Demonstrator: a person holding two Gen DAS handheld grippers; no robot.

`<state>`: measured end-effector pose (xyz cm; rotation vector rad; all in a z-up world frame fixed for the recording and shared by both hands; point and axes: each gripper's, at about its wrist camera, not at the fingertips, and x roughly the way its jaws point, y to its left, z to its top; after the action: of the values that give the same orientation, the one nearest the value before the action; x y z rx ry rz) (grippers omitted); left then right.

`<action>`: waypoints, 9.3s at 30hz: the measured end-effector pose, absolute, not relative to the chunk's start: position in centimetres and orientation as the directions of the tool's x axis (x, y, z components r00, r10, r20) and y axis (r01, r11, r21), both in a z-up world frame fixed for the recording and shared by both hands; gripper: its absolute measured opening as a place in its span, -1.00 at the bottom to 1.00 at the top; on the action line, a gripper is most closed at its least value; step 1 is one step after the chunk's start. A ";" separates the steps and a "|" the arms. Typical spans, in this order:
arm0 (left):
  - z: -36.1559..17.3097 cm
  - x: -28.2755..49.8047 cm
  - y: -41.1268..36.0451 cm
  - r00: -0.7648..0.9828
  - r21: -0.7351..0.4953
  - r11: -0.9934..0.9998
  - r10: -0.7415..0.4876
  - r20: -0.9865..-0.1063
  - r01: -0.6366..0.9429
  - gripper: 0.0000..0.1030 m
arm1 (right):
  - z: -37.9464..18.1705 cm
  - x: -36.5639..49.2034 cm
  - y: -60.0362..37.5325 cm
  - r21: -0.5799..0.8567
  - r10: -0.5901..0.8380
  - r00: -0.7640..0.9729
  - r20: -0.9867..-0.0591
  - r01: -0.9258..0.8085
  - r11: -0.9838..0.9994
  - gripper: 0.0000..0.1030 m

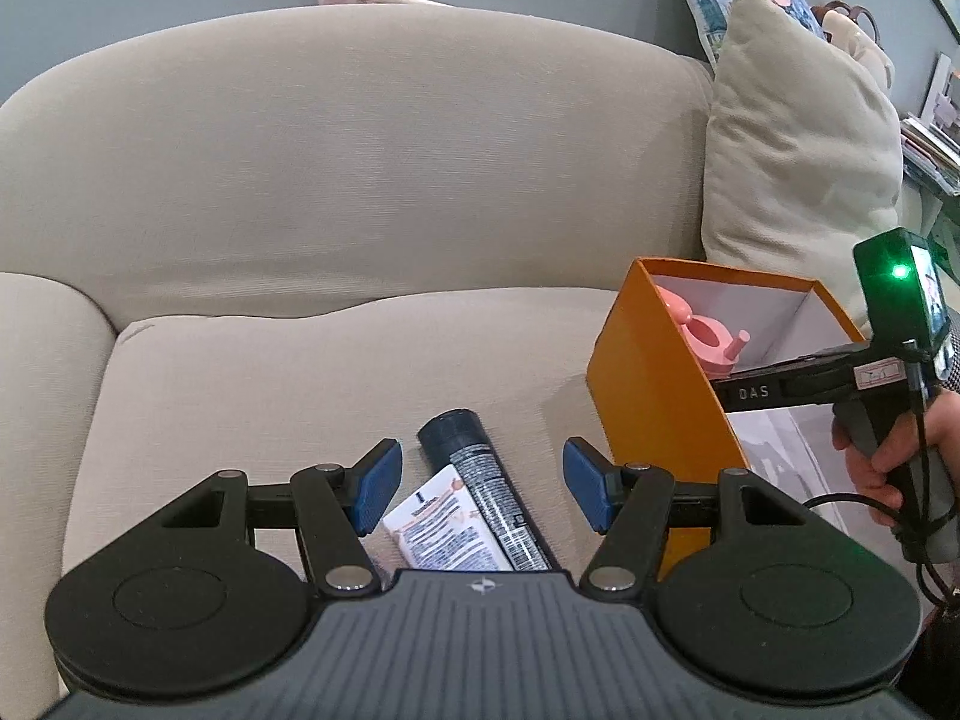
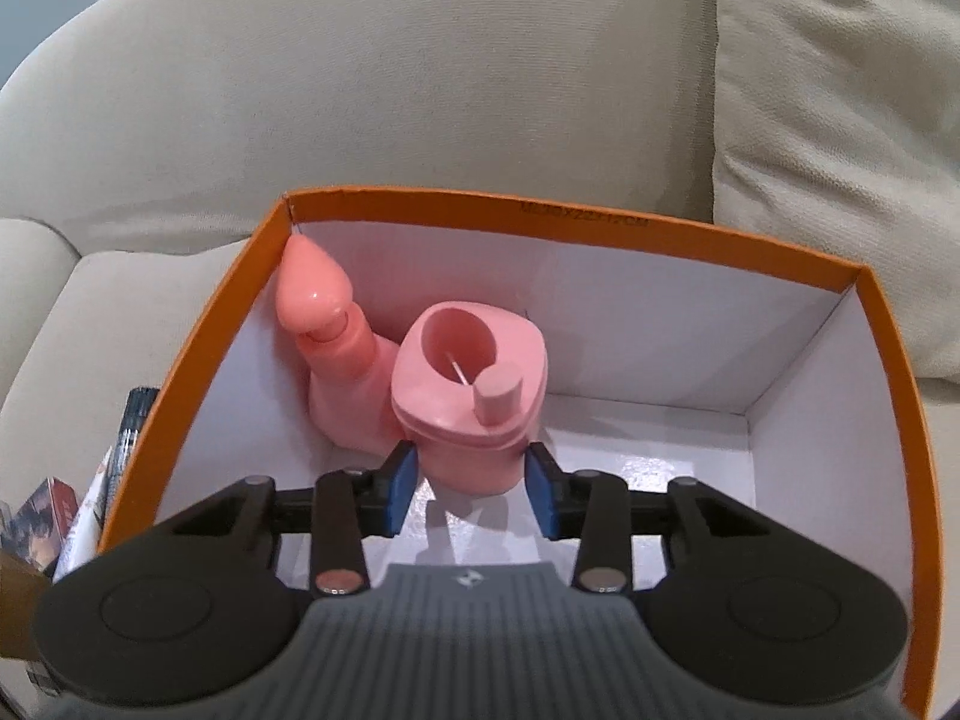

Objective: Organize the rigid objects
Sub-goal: 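Withdraw both tools from the shoebox back toward the pile, then grasp the gold-brown box with the right tool while the left tool grasps the clear cube box, then carry the gold-brown box and clear cube box into the shoebox and release, then withdraw both open tools from the shoebox toward the loose items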

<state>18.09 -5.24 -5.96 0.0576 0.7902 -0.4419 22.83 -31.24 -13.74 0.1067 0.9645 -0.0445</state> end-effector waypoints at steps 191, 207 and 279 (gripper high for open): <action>-10.6 19.2 -27.5 0.282 0.046 0.496 -0.411 -0.867 0.867 0.02 | -11.7 17.8 -35.6 -0.086 0.092 0.395 -0.914 -0.410 0.908 -0.61; -12.4 18.2 -28.0 0.244 0.065 0.439 -0.366 -0.898 0.896 0.44 | -12.9 15.5 -35.8 -0.026 0.153 0.392 -0.907 -0.414 0.910 -0.55; -8.7 18.3 -6.0 0.427 -0.265 0.857 -0.460 -0.778 0.442 0.35 | -15.6 20.7 -35.5 -0.187 -0.290 0.384 -0.877 0.283 0.941 -1.00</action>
<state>18.27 -5.96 -8.69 -0.0208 0.9792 -0.5640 20.70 -35.50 -15.61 -0.0072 1.1189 -0.3649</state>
